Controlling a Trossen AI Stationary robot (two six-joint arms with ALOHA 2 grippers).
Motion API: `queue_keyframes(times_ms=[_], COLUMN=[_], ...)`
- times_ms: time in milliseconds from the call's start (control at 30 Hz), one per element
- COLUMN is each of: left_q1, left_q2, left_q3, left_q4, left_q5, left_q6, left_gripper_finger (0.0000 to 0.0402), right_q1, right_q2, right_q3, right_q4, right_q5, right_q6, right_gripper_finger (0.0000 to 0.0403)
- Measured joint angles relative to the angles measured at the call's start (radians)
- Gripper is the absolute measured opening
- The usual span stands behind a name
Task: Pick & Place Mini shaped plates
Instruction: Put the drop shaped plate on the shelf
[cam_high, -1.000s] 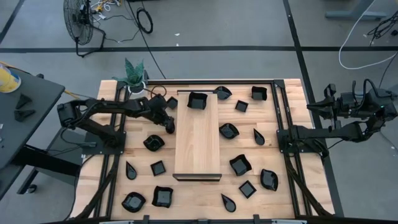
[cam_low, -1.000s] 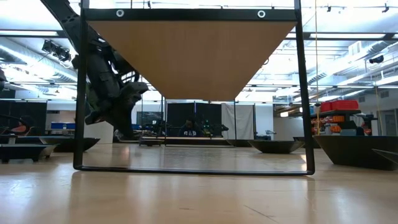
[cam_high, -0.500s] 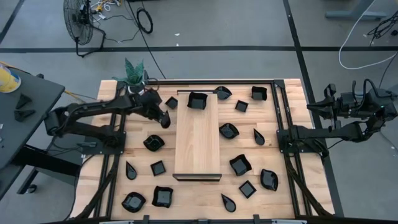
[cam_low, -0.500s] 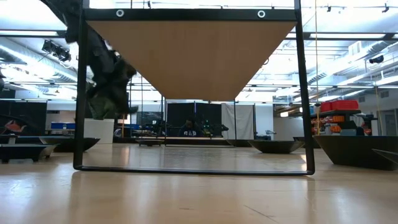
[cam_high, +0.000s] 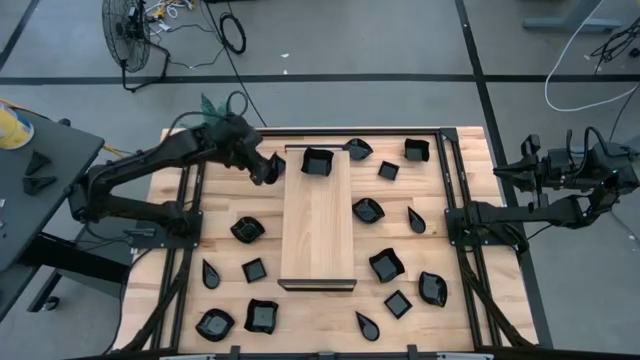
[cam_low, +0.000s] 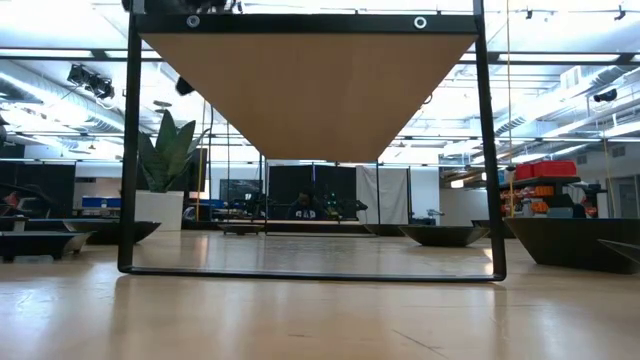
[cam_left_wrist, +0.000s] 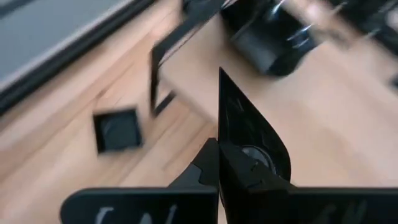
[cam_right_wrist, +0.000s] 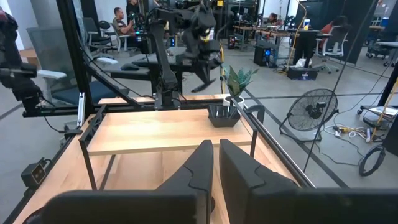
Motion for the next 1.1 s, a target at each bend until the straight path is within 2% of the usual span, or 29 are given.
queue_keyframes(times_ms=[300,700,900,1100], left_q1=[-0.04,-0.097,-0.137,-0.166], left_q2=[0.057,0.223,0.302,0.362], left_q3=[0.135,0.274,0.319,0.325], left_q4=[-0.005,-0.003,0.012,0.045], left_q5=[0.078,0.201,0.272,0.276], left_q6=[0.198,0.645,0.723,0.733], left_gripper_finger=[0.0,0.0,0.0,0.0], right_q1=[0.0,0.0,0.0,0.0], right_q2=[0.0,0.0,0.0,0.0], right_q3=[0.0,0.0,0.0,0.0], right_q4=[0.0,0.0,0.0,0.0], right_q5=[0.0,0.0,0.0,0.0], right_q6=[0.0,0.0,0.0,0.0], right_gripper_finger=[0.0034,0.0034,0.0034,0.0034])
